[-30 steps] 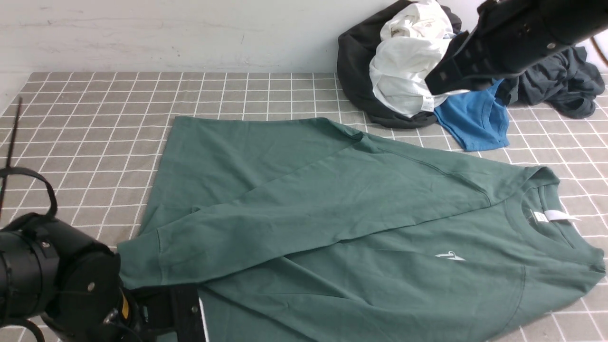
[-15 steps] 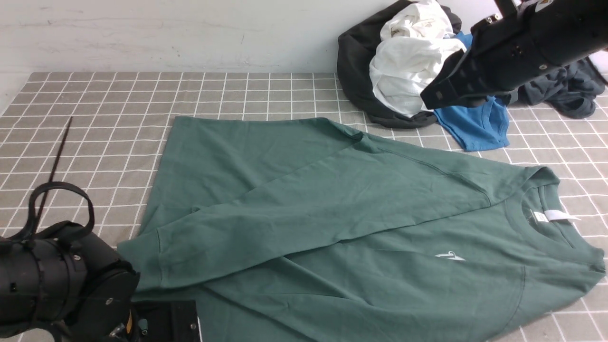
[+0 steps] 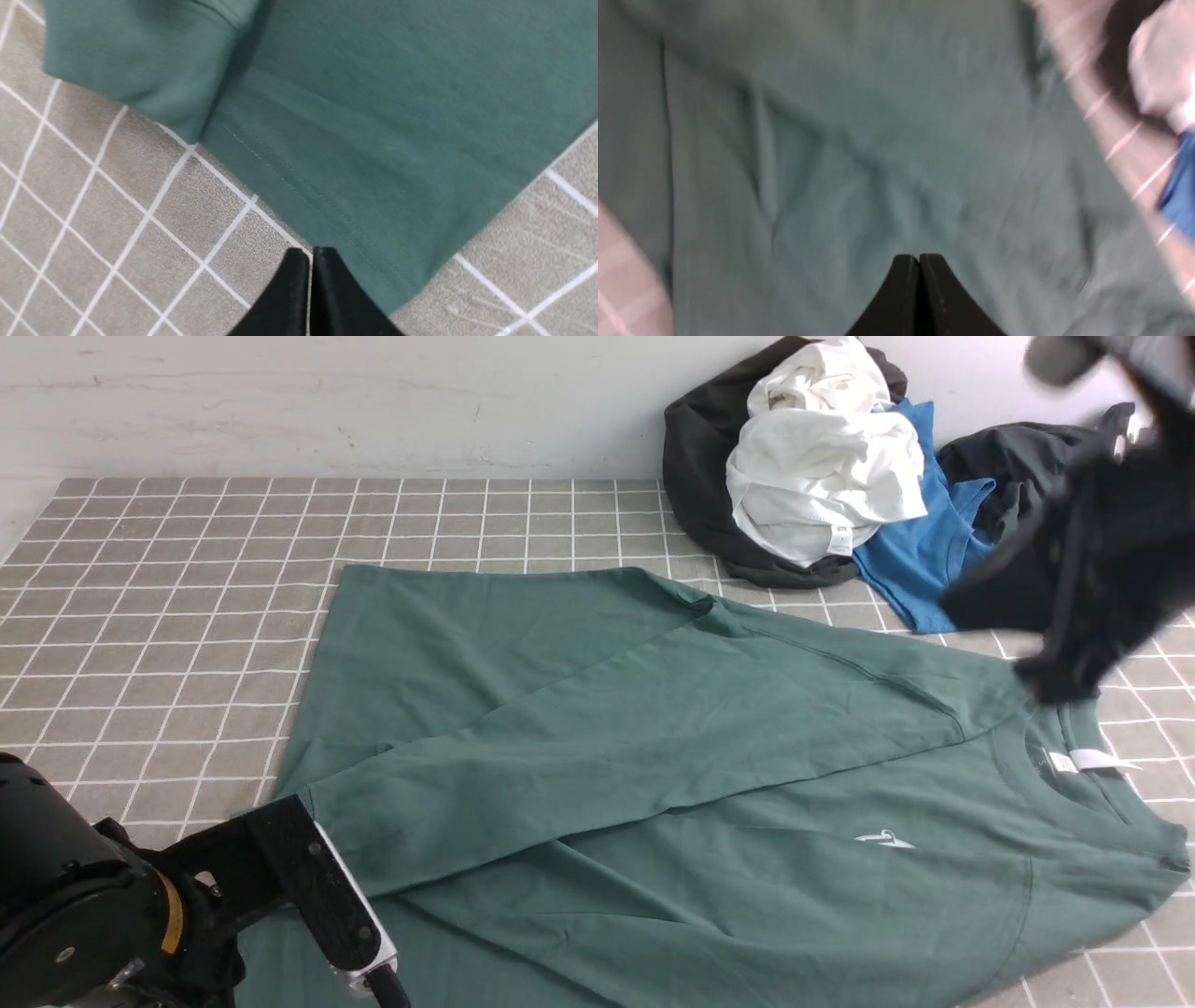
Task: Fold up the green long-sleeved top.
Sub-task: Use both arms simultaneously to clamp the lower edge of the clothing fabric
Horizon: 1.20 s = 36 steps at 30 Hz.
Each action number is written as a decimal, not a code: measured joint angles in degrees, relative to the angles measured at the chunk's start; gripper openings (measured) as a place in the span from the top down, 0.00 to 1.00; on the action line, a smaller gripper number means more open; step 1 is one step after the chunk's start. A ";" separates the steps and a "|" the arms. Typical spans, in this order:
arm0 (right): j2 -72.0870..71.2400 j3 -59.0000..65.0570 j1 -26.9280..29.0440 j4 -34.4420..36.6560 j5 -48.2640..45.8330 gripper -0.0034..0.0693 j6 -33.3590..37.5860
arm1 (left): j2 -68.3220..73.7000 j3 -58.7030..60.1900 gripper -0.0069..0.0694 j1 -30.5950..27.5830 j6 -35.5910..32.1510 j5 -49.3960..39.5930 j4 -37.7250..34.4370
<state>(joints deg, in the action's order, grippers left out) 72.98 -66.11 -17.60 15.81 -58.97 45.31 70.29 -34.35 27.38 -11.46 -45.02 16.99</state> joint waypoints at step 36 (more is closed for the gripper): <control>-4.45 14.96 -2.77 20.00 10.05 0.97 18.49 | 17.85 0.73 0.44 0.00 -31.08 -0.08 -1.09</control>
<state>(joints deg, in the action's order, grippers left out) 68.53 -51.15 -20.36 35.81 -48.92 63.80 88.14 -33.61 27.38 -42.54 -45.10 15.90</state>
